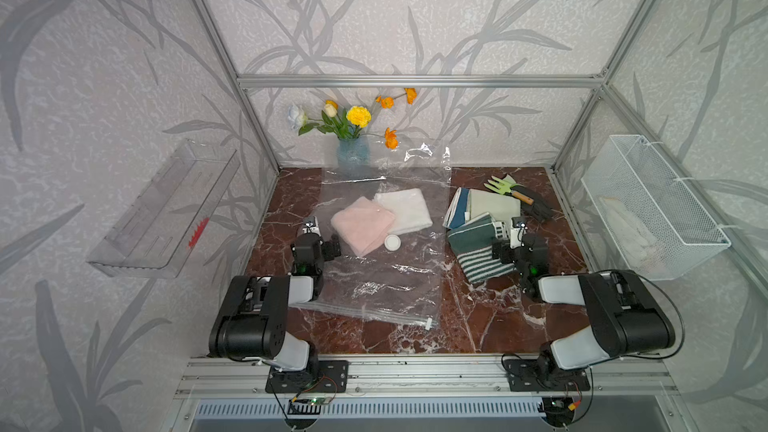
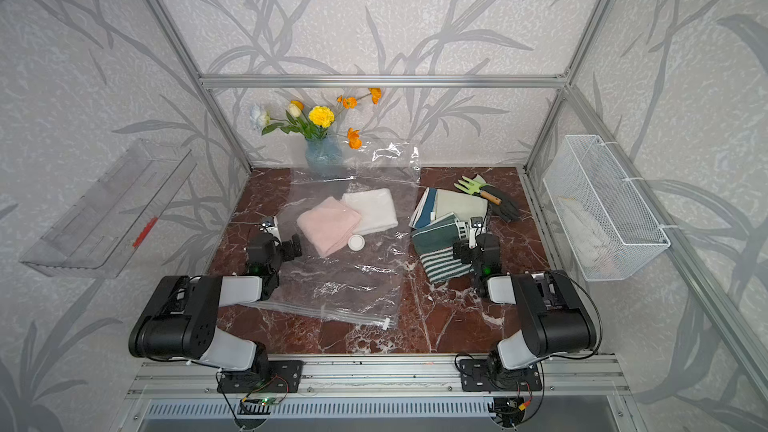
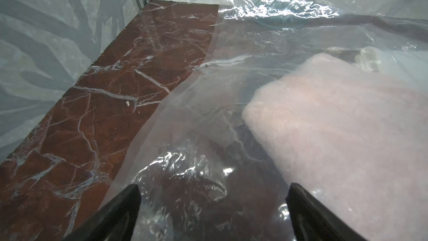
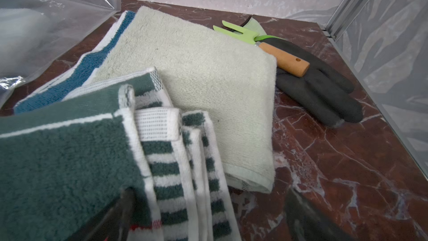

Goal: Place the folded towel into the vacuum bag
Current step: Adjust the vacuum bag at the center of the board.

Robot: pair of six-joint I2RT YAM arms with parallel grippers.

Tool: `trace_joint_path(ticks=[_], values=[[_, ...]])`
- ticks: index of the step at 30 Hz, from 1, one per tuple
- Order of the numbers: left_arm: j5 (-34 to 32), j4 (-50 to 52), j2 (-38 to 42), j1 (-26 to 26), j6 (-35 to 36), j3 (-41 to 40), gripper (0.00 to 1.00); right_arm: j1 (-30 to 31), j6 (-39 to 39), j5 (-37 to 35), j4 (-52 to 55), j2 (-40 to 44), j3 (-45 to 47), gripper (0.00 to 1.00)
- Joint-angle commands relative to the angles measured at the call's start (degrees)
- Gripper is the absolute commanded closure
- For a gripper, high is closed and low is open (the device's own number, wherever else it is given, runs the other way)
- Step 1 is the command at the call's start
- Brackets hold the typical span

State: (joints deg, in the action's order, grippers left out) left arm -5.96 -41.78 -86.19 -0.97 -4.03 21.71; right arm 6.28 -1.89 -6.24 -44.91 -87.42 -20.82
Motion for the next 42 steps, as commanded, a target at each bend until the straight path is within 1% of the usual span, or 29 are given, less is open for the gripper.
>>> trace_joint_path(ticks=[1,27,29,30,31,32,33,35,36,39,40,42], values=[[-0.46,-3.69,-0.99,-0.53,1.13,1.93,0.01,0.31,-1.01,-1.43,-4.75,-1.0,-1.79,0.01],[0.04,-3.57,-0.99,-0.73,1.16,2.06,0.01,0.37,-1.15,-1.58,-4.75,-0.93,-1.71,0.01],[-0.5,-5.0,0.41,-0.51,1.89,1.27,0.01,1.1,-2.39,-2.44,-7.38,-0.32,-0.89,0.01],[-0.86,-5.17,2.41,-0.14,2.6,0.91,0.01,2.05,-3.06,-4.42,-6.68,1.36,-0.91,0.01],[-1.56,-0.24,6.15,0.28,2.61,1.58,0.01,3.41,-3.58,-7.03,-2.63,4.11,-1.68,0.01],[-2.88,6.5,10.37,0.68,1.93,2.68,0.01,4.62,-3.12,-9.04,3.79,7.1,-3.19,0.01],[-4.21,9.49,13.4,1.13,1.48,3.21,0.01,5.38,-1.67,-10.49,10.37,10.06,-4.88,0.01],[-8.18,12.39,19.56,3.29,-0.29,2.79,0.01,6.93,4.32,-12.92,26.7,16.13,-9.93,0.01],[-9.15,14.67,21.72,4.54,-1.15,3.18,0.01,8.13,6.03,-14.62,33.1,18.2,-12.13,0.01],[-9.15,24.99,29.01,8.15,-2.09,7.09,0.01,14.24,12.41,-23.46,52.7,24.4,-19.06,0.01],[-8.28,29.07,30.53,8.88,-3.36,9.16,0.01,16.44,14.19,-24.56,58.24,26.02,-21.1,0.01],[-5.64,37.12,32.59,9.24,-7.4,12.82,0.01,18.82,17.48,-21.56,63.82,28.83,-22.96,0.01]])
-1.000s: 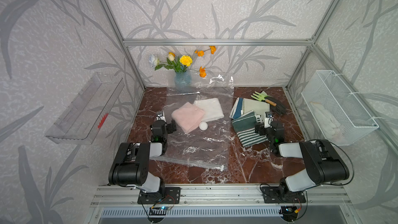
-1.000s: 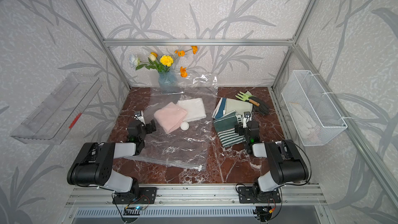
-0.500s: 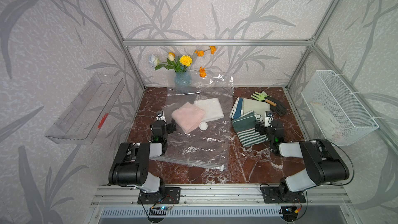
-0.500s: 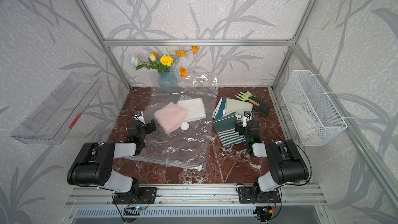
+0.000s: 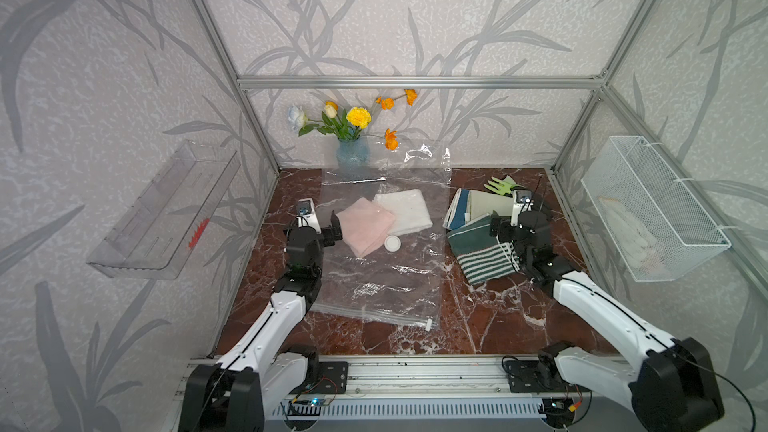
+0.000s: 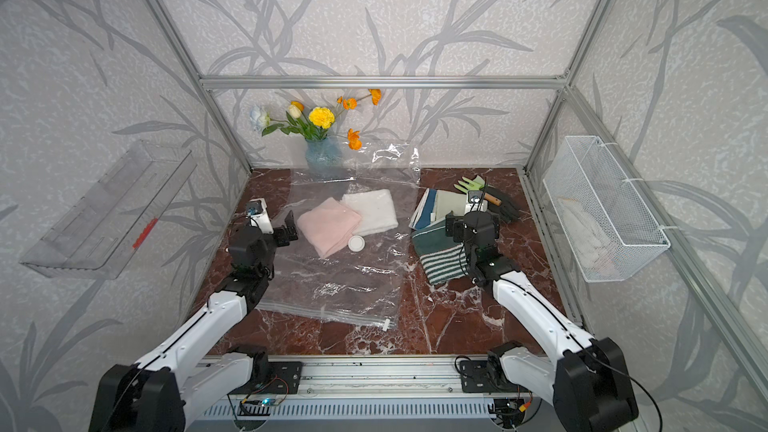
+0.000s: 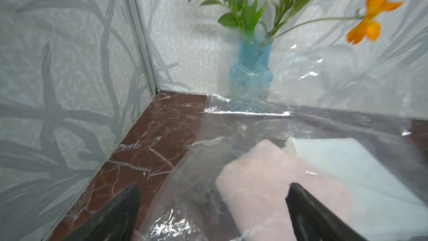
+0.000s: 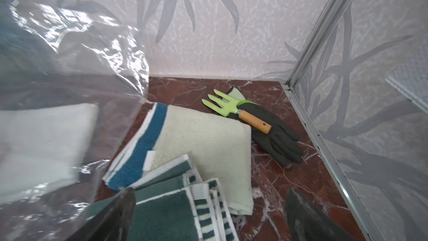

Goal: Place the folded towel into the vacuum bag
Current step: Adjust the vacuum bag at the center of the board.

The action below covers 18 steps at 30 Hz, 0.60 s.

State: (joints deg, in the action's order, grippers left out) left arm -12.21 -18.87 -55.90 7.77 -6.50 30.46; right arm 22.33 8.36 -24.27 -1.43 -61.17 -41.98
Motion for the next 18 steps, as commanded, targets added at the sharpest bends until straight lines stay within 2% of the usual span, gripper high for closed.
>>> trace_joint_path(ticks=[1,2,4,5,8,10,12,15,18], values=[[1.74,17.4,3.0,0.5,-7.66,5.61,0.01,2.79,12.4,-1.7,21.13,3.93,-1.2,0.01],[2.99,19.3,3.66,0.49,-10.7,6.27,0.01,1.9,20.24,1.33,20.5,5.43,0.54,0.01],[3.14,20.81,5.1,0.44,-18.39,6.19,0.01,-1.39,21.82,17.73,14.4,8.38,4.71,0.01],[3.02,21.72,6.24,0.31,-21.95,5.8,0.01,-1.43,22.87,21.67,11.26,9.1,6.31,0.0],[0.74,22.3,10.09,-0.58,-31.13,3.2,0.01,2.55,30.0,22.08,14.67,5.47,4.61,0.08],[3.93,20.52,11.87,-1.28,-28.92,2.37,0.02,9.33,31.84,14.88,23.35,0.69,0.65,0.09],[4.92,27.83,10.01,-1.33,-27.88,6.78,0.06,14.7,32.85,12.33,30.39,-6.03,-4.98,0.11],[10.68,37.01,3.99,-1.3,-25.49,12.87,0.1,20.64,33.46,13.16,34.02,-15.35,-10.4,0.13],[17.21,41.18,-1.36,-1.14,-25.06,16.31,0.03,23.82,33.98,16.58,32.67,-22.88,-13.42,0.16]])
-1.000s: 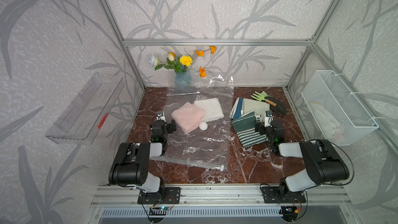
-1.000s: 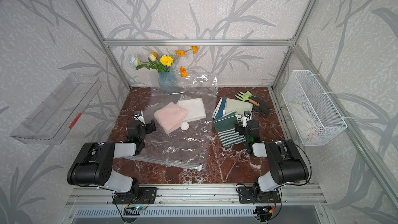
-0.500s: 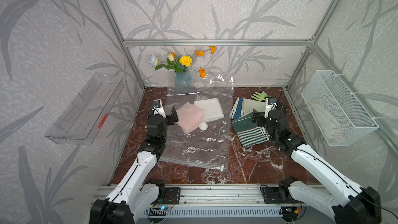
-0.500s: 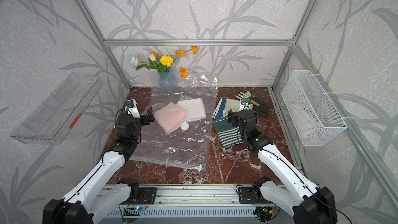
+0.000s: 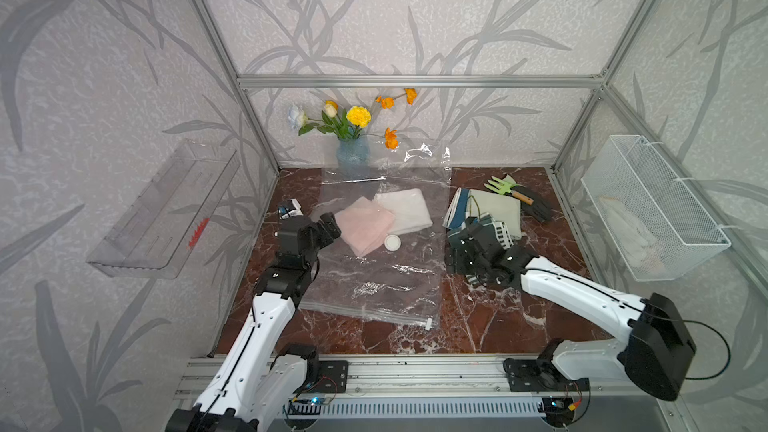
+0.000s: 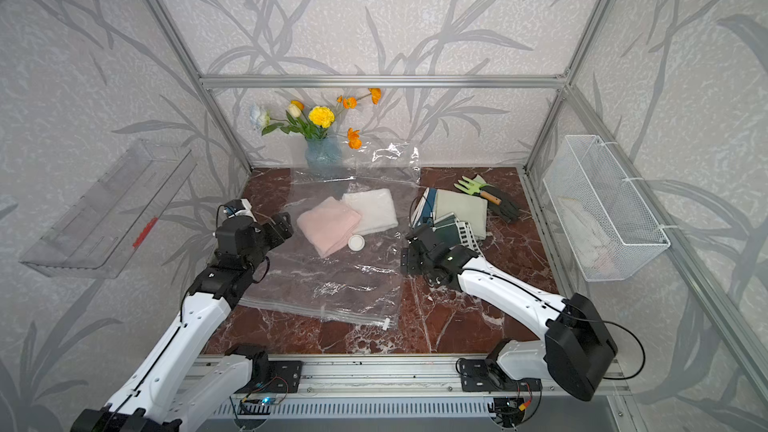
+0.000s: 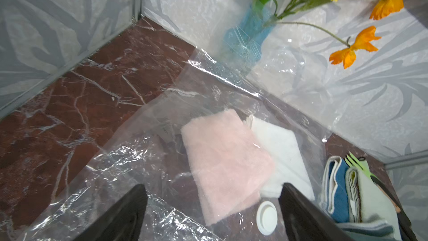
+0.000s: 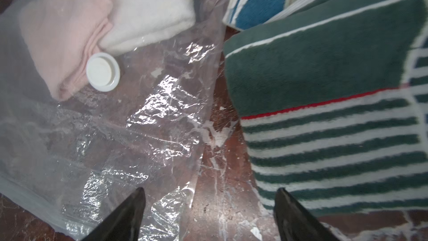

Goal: Place the folded towel into the vacuum bag
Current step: Adjust the vacuum bag at the center of the board.

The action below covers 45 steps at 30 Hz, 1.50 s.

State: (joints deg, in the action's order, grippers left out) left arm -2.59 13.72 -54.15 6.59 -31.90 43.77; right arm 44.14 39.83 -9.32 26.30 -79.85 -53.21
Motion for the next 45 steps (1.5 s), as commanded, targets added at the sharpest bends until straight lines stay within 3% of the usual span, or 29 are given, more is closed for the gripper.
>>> trace_joint_path(ticks=[1,6,11,19,21,28,30,34,39,45], values=[[8.95,8.77,-4.13,0.31,-0.02,3.11,0.01,2.17,2.93,3.12,4.32,-6.02,-2.83,0.18],[12.2,7.53,-7.59,1.95,-1.76,2.06,0.01,2.28,4.92,9.3,-0.92,-13.92,-6.78,0.26],[13.7,9.06,-10.9,2.94,-1.5,2.51,0.01,1.85,7.06,6.7,3.36,-19.59,-9.01,0.3],[13.13,9.96,-16.95,3.44,-2.55,4.04,0.02,-1.26,5.72,9.27,1.44,-25.66,-11.0,0.37],[12.91,10.01,-17.58,3.38,-2.79,4.59,0.03,-2.01,3.91,8.73,1.75,-26.57,-11.43,0.44],[12.48,8.55,-20.4,3.37,-3.96,4.66,0.03,-2.39,-9.37,6.79,8.84,-32.0,-19.31,0.93],[11.51,10.42,-20.69,3.26,-3.86,5.47,0.05,-2.39,-13.7,5.4,12.55,-31.68,-21.19,1.0],[7.93,14.1,-19.51,1.31,-3.23,8.11,0.06,-2.21,-20.58,3.55,20.16,-25.55,-22.99,1.0],[9.01,14.59,-18.39,-4.53,-3.06,11.05,0.06,-3.97,-22.2,4.16,28.06,-15.05,-25.18,1.0],[4.61,18.72,-20.75,-8.72,-1.02,15.18,0.06,-17.26,-20.73,4.63,32.47,-5.97,-18.94,1.0]])
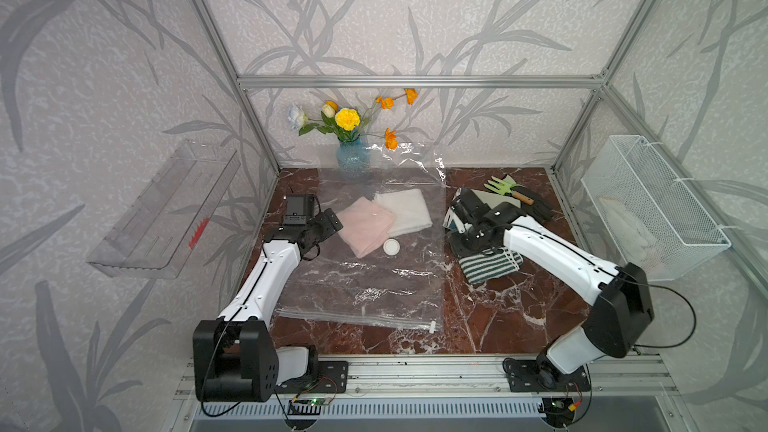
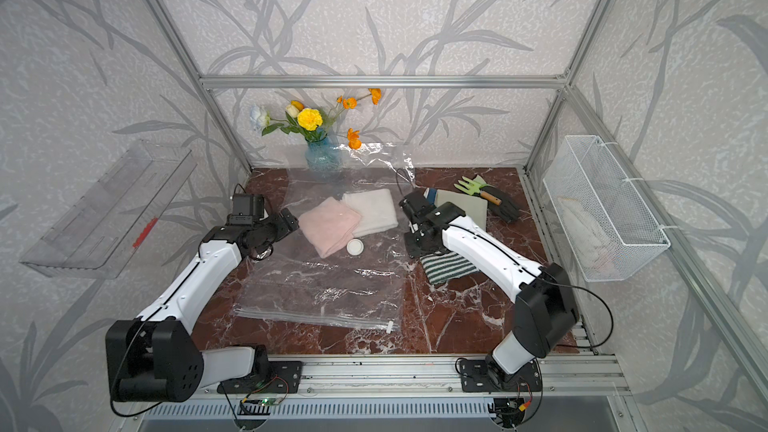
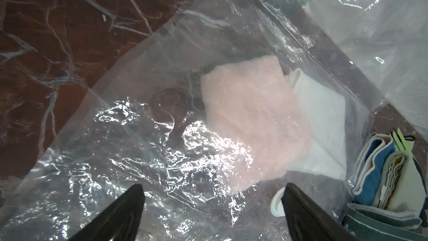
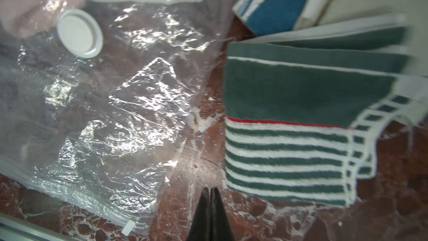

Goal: Place the folded towel into the vacuum bag
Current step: Adjust the vacuum bag at the center of the board.

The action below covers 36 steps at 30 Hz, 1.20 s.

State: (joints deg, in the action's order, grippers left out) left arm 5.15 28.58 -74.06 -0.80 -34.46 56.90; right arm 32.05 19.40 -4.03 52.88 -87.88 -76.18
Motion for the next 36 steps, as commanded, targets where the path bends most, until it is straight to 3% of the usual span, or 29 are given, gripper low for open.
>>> trace_joint_path(ticks=[1,3,5,9,11,15,20,26,28,32,34,36], values=[[-4.17,4.1,-1.43,-1.89,1.67,2.1,0.06,-6.99,-0.5,1.99,4.03,3.15,5.79,1.0],[-5.16,3.99,-2.64,-3.95,1.2,2.08,0.06,-7.69,1.13,10.52,-2.49,4.45,8.93,0.98],[-3.95,2.92,-3.49,-4.91,0.17,2.07,0.06,-5.7,4.77,16.51,-9.32,3.72,10.49,0.83],[3.05,-1.06,-4.35,-4.39,-1.04,1.85,0.06,0.92,8.8,16.43,-16.66,-3.76,7.94,0.55],[3.73,-0.48,-4.95,-2.74,-0.35,2.66,0.06,1.76,10.46,14.73,-16.41,-8.64,6.13,0.45],[3.2,0.26,-5.51,-0.91,0.48,1.21,0.06,1.65,12.85,12.47,-20.46,-15.02,5.98,0.34],[3.63,-0.97,-5.69,-0.95,0.19,-0.14,0.06,1.64,13.32,15.22,-23.09,-21.0,3.37,0.31],[5.08,-2.12,-6.23,-0.6,-0.61,-0.9,0.06,1.69,16.47,15.01,-28.11,-23.39,4.42,0.41],[4.88,-1.99,-6.02,-0.56,-0.52,-0.87,0.06,1.92,16.77,14.56,-28.93,-24.46,4.16,0.54],[4.48,-0.31,-4.47,-0.72,0.11,1.29,0.06,2.3,14.43,16.1,-28.93,-23.59,2.99,0.91],[3.12,1.46,-3.32,-0.97,0.94,3.4,0.06,3.22,11.12,15.9,-25.07,-20.64,0.83,1.0],[1.5,2.19,-1.55,-1.29,1.46,4.84,0.06,3.63,8.3,15.29,-20.2,-16.71,-0.72,1.0]])
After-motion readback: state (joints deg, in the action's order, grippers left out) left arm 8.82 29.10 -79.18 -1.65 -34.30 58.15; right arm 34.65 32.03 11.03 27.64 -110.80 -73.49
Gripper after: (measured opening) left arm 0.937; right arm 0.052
